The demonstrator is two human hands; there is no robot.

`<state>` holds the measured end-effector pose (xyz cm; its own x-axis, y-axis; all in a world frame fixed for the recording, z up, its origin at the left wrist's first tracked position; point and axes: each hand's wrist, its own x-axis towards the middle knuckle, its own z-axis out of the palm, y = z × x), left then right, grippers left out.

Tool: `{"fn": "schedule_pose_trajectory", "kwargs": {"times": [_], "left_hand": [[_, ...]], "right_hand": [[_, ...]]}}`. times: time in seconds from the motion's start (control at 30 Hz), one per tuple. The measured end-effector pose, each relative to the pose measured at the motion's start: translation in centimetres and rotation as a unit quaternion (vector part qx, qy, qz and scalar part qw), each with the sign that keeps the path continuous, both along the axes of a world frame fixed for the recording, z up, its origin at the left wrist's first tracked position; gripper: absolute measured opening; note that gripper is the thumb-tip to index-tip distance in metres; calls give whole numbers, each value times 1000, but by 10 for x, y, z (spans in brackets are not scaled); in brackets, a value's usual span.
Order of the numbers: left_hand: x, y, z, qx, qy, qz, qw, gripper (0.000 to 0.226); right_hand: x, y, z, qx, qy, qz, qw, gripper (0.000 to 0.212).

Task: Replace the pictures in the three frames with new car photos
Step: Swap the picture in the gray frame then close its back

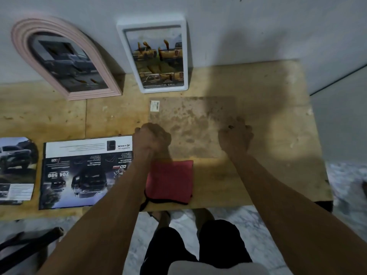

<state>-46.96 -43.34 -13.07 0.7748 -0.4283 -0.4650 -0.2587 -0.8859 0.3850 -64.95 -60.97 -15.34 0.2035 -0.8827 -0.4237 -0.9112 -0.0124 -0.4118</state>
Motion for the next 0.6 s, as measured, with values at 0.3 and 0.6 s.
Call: {"fn": "schedule_pose_trajectory", "kwargs": {"times": [0.3,0.6], "left_hand": [[-2,-9,11,-62,68,216,972,50],[8,54,60,-107,46,277,954,70]], "right_hand": [[0,-26,21,76,-70,-162,981,64],[5,37,47,161,-141,-160,964,41]]}}
